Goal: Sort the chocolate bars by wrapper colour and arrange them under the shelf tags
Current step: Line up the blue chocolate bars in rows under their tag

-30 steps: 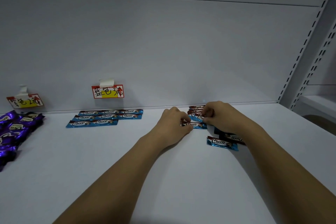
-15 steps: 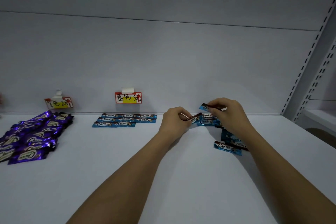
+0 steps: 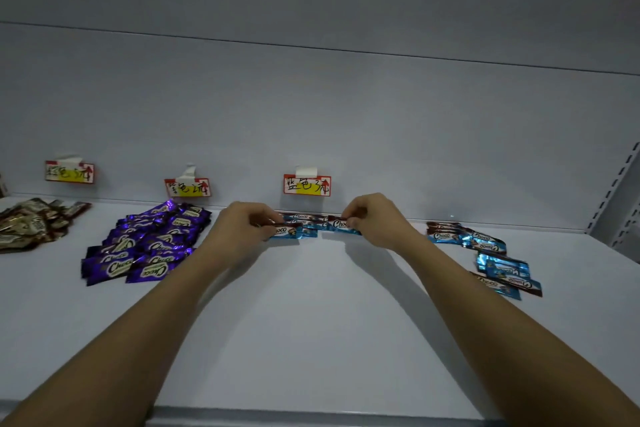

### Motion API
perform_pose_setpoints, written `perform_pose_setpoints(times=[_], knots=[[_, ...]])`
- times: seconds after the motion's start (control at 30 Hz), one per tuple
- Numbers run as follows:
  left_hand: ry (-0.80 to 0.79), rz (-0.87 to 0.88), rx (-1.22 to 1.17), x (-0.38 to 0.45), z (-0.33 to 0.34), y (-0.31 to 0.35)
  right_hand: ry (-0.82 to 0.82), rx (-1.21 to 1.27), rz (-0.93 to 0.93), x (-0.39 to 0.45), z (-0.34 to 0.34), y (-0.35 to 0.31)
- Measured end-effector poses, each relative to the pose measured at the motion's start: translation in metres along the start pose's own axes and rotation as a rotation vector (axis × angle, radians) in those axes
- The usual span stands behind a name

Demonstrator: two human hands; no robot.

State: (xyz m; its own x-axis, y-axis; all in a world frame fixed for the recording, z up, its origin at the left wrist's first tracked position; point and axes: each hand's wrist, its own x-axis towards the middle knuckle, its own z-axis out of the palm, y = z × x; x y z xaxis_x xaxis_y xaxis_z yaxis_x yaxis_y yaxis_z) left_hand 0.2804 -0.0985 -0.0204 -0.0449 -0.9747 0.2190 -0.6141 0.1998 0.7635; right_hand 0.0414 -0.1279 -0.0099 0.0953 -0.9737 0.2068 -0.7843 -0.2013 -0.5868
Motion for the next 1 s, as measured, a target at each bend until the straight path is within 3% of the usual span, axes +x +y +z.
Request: perform_pose_setpoints(times=[0.17, 0.47, 0.73, 1.0], knots=[[-0.075, 0.098, 0.164, 0.001, -0.004, -0.018, -0.011, -0.039, 0.078, 0.019, 0.028, -0.007], [-0.110, 0.126, 0.349, 0.022, -0.002, -0.031, 0.116, -0.213, -0.043, 0.022, 0.049, 0.002], [-0.179, 0.196, 0.331, 0.018, -0.004, -0.032, 0.064, -0.194, -0.117, 0.012, 0.048, 0.002], [-0.127, 0.163, 0.355, 0.014, -0.007, -0.031, 0.044, -0.204, -0.184, 0.003, 0.049, -0.011]])
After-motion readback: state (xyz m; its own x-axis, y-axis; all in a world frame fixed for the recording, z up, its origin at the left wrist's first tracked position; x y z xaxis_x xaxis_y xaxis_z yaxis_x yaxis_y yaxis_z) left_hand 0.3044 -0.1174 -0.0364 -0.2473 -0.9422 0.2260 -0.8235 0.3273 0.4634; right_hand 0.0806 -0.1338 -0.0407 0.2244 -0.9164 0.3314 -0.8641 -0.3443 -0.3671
